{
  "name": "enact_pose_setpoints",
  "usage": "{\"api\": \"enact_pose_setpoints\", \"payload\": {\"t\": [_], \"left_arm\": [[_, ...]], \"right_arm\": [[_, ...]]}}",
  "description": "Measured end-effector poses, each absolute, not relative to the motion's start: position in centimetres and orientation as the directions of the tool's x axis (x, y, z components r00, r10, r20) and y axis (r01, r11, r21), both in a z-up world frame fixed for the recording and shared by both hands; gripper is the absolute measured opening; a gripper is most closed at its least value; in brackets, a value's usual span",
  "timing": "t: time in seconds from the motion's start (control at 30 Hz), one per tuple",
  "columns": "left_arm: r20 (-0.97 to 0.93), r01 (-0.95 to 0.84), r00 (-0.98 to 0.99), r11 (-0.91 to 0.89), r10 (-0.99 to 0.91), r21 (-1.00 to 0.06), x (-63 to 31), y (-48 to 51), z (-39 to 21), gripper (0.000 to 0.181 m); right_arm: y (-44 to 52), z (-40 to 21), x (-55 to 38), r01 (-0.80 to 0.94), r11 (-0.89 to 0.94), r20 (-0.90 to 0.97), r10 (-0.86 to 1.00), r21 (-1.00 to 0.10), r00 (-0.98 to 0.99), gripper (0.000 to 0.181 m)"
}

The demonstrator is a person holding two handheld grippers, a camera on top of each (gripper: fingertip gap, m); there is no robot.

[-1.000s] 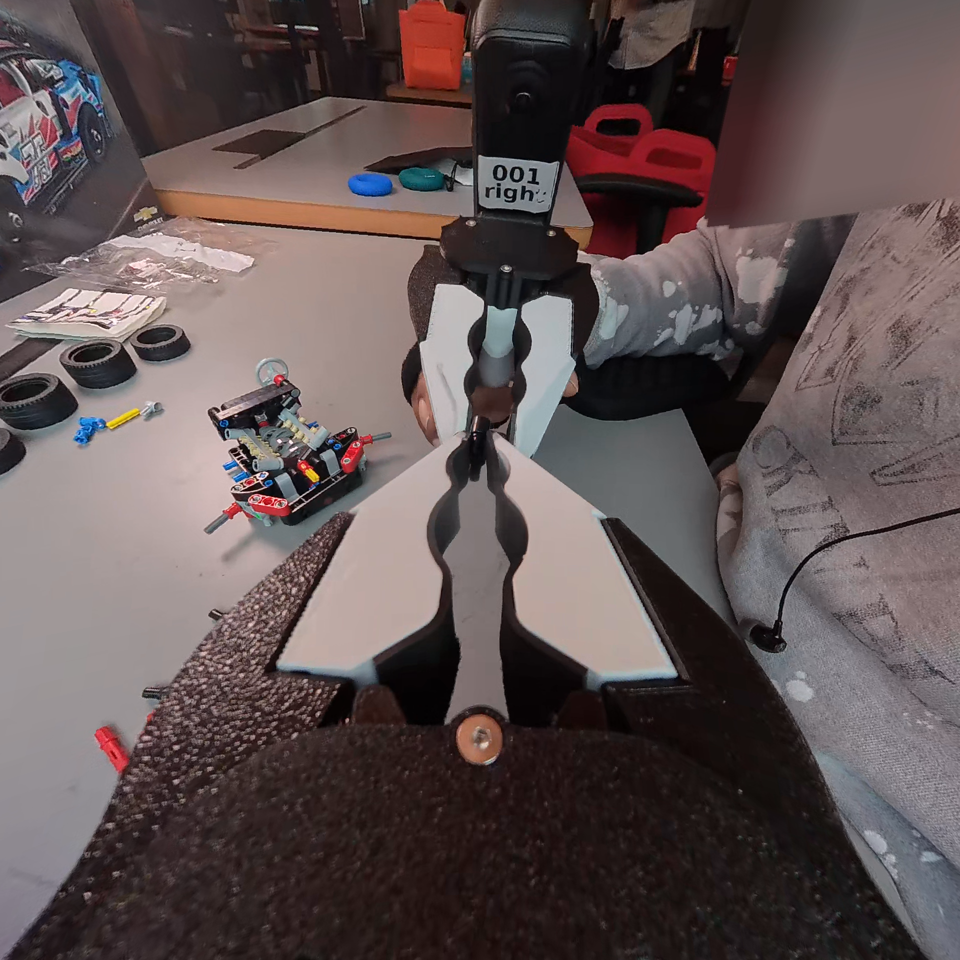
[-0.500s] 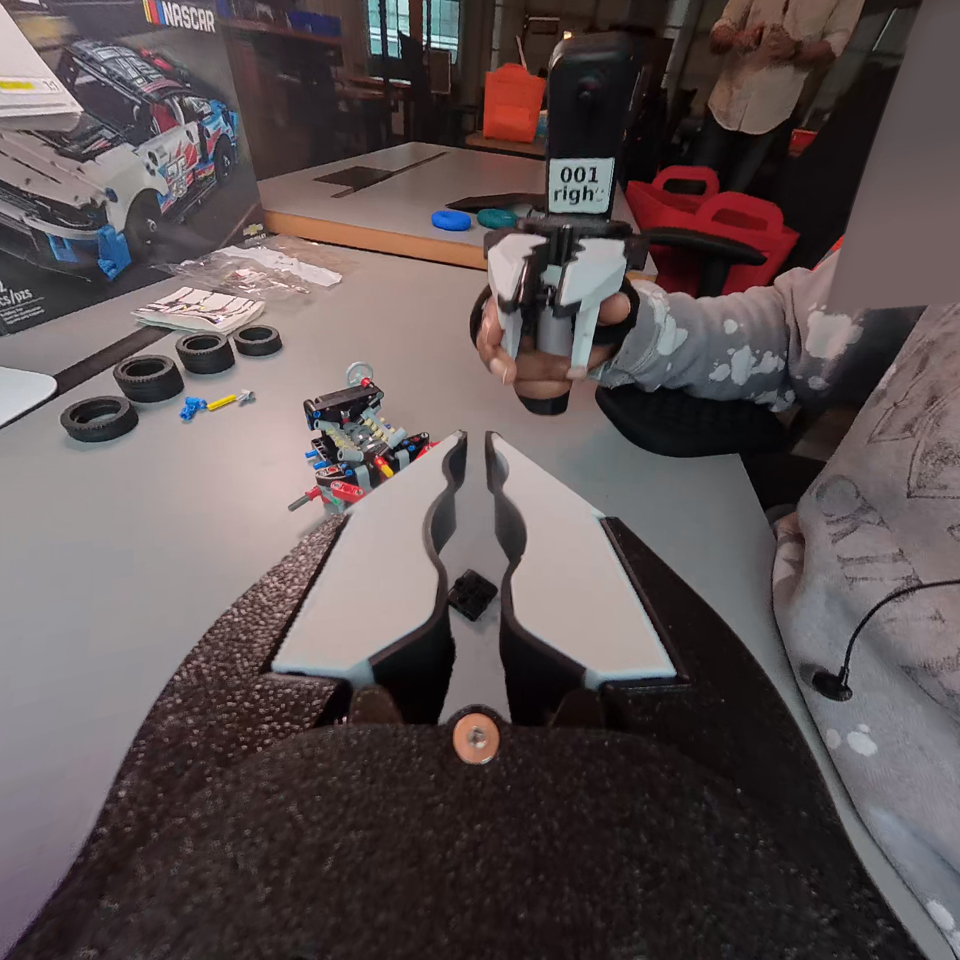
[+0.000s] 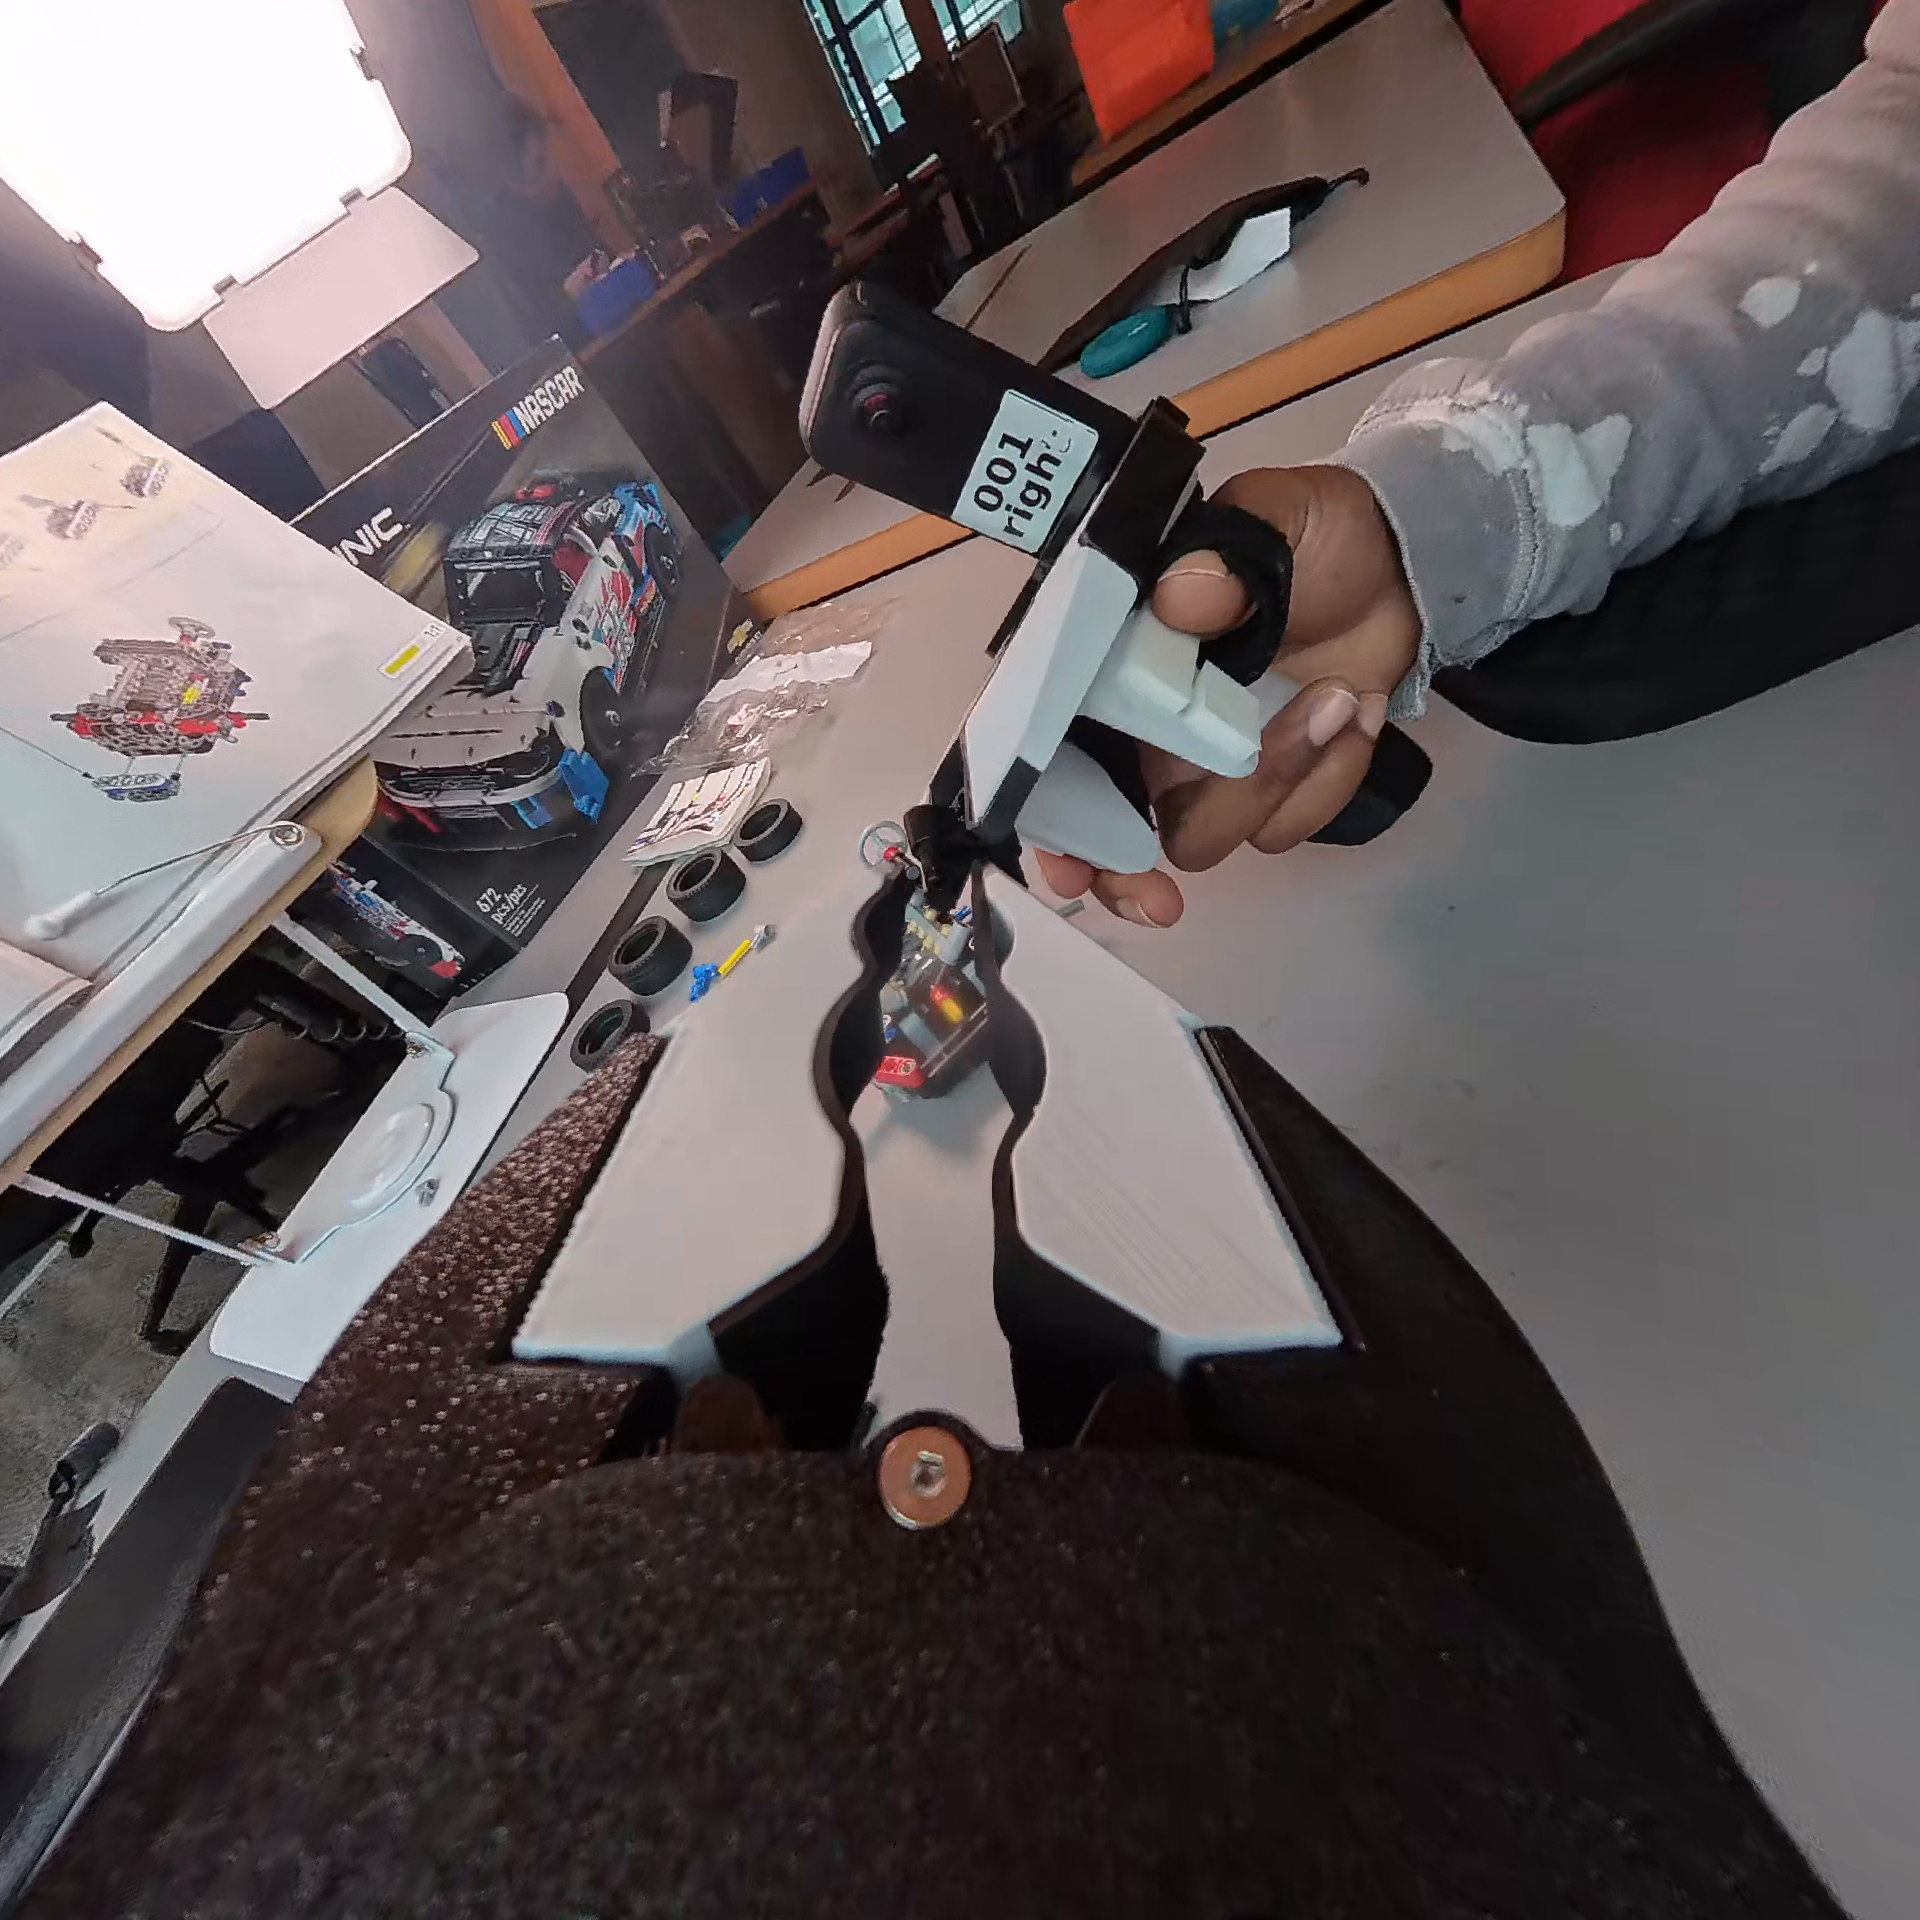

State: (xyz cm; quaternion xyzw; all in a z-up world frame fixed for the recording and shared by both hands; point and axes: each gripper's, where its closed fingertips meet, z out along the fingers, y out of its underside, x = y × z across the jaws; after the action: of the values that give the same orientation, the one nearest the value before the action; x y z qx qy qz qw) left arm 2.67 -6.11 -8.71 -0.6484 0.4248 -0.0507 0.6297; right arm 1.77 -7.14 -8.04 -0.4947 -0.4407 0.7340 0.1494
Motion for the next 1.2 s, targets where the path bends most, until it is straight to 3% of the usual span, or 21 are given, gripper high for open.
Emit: {"api": "enact_pose_setpoints", "payload": {"t": [0.33,0.53,1.07,1.2], "left_arm": [[-0.553,-0.582,0.630,0.140,-0.545,-0.801,2.1,-5.4,-9.6,0.010],[-0.481,-0.531,0.637,0.110,-0.603,-0.840,2.2,-5.6,-10.2,0.009],[-0.298,-0.430,0.630,-0.003,-0.717,-0.903,2.3,-6.3,-11.5,0.007],[-0.227,-0.404,0.616,-0.055,-0.754,-0.913,2.4,-6.6,-12.0,0.006]], "right_arm": [[-6.4,-8.8,1.1,0.265,-0.694,-0.733,0.558,-0.669,-0.390,0.015],[-6.5,-9.3,1.2,0.299,-0.704,-0.756,0.528,-0.644,-0.386,0.015],[-7.0,-10.6,1.3,0.375,-0.696,-0.788,0.500,-0.613,-0.359,0.015],[-7.3,-11.3,1.3,0.390,-0.638,-0.748,0.560,-0.664,-0.356,0.016]]}}
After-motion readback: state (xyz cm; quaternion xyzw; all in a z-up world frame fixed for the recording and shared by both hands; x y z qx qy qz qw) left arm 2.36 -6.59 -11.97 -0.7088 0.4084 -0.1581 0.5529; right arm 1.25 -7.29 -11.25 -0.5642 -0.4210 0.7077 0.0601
